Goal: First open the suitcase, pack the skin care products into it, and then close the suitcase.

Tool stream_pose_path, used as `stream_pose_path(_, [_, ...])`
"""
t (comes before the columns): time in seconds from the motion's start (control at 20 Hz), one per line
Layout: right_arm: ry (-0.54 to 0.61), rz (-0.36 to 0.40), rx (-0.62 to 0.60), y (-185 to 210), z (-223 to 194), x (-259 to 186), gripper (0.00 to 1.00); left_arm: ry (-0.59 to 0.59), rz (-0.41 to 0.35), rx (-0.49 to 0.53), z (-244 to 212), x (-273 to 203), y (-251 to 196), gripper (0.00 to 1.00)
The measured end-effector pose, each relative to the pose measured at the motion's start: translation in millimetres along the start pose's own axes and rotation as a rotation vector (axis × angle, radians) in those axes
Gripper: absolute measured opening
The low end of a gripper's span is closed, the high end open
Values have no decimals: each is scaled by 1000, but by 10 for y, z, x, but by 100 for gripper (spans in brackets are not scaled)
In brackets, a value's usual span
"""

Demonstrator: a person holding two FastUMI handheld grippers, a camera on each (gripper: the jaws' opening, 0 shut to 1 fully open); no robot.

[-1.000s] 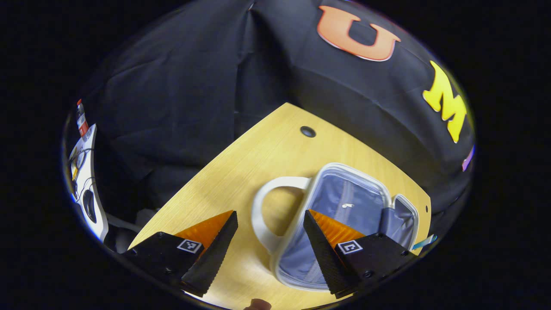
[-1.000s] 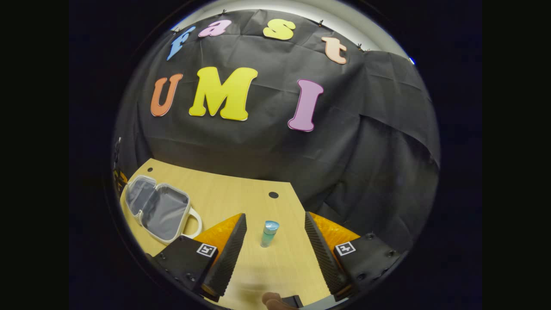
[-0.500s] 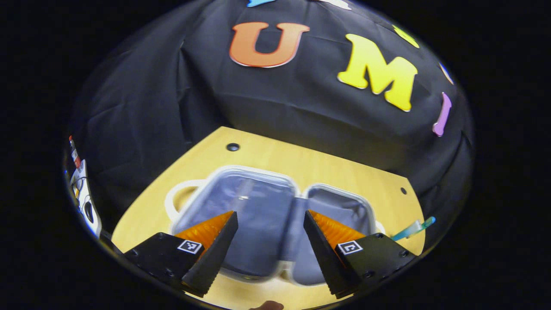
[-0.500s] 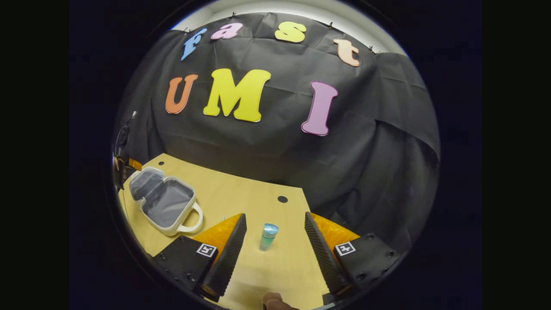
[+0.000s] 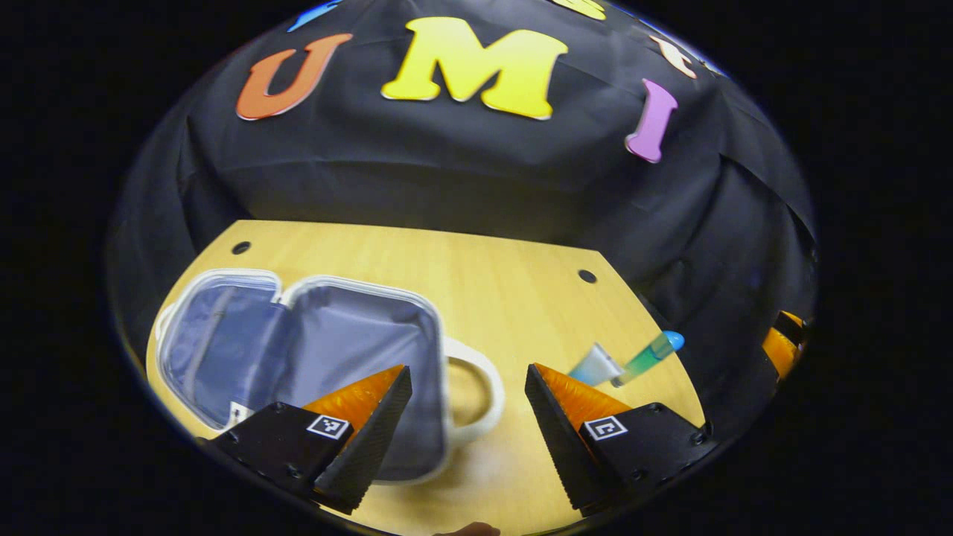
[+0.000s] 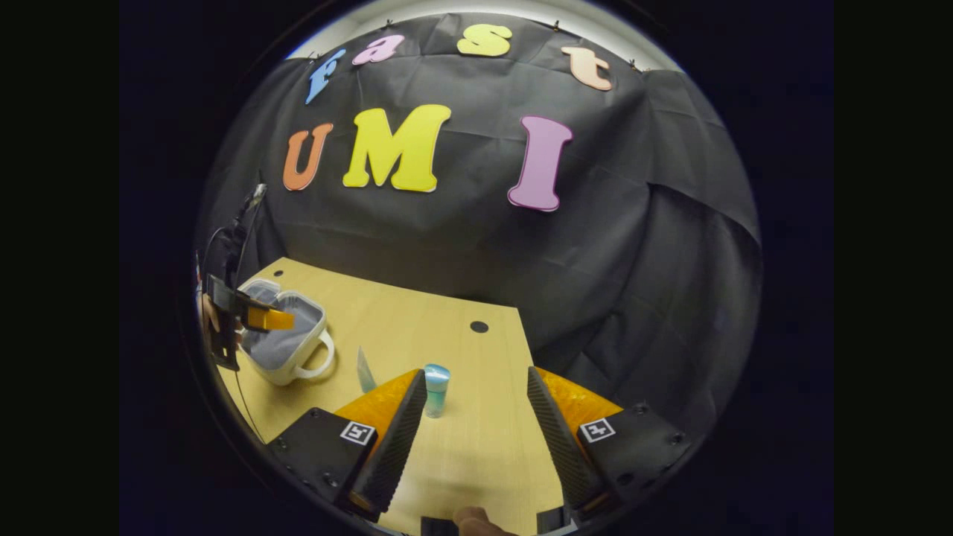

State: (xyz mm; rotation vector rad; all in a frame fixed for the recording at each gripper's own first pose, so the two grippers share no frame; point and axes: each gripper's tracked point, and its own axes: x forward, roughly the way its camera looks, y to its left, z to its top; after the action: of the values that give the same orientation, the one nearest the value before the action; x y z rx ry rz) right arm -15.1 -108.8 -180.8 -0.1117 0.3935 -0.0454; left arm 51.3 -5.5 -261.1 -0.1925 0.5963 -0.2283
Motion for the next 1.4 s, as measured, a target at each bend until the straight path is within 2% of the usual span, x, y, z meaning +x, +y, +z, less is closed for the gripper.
stream_pose_path(0.15, [33,0,-1,-155,-151,35,81,53,-56,35,-281,244,-501,98])
stream_pose_path(0.45, [93,7,-15,-413,-397,147,81,127,-117,65,-720,733,-769,98])
stream_pose_path(0.6, [128,20,-29,-488,-513,239,81,125,-101,77,-787,984,-951,98])
stream_pose_path(0.75, [154,37,-49,-525,-646,318,81,83,-41,106,-792,1275,-901,98])
stream_pose_path(0.9, [164,63,-82,-516,-775,516,81,32,26,124,-788,1507,-802,92])
stream_pose_path(0.95, [162,70,-91,-525,-803,569,81,7,51,128,-769,1566,-757,87])
stream_pose_path(1.0, [161,77,-98,-518,-824,617,81,-17,66,127,-752,1606,-725,92])
stream_pose_path(1.05, [161,80,-103,-513,-847,656,80,-35,73,116,-733,1639,-712,78])
stream_pose_path(1.1, [166,86,-105,-513,-886,681,80,-44,67,102,-744,1668,-729,83])
stream_pose_path(1.2, [180,98,-105,-516,-956,717,81,-47,51,78,-777,1702,-755,76])
stream_pose_path(1.25, [184,103,-104,-510,-979,728,81,-55,30,75,-775,1704,-789,71])
stream_pose_path(1.35, [185,112,-103,-486,-991,747,80,-70,54,92,-746,1714,-737,55])
stream_pose_path(1.4, [185,120,-103,-457,-997,749,80,-65,55,96,-752,1708,-726,51])
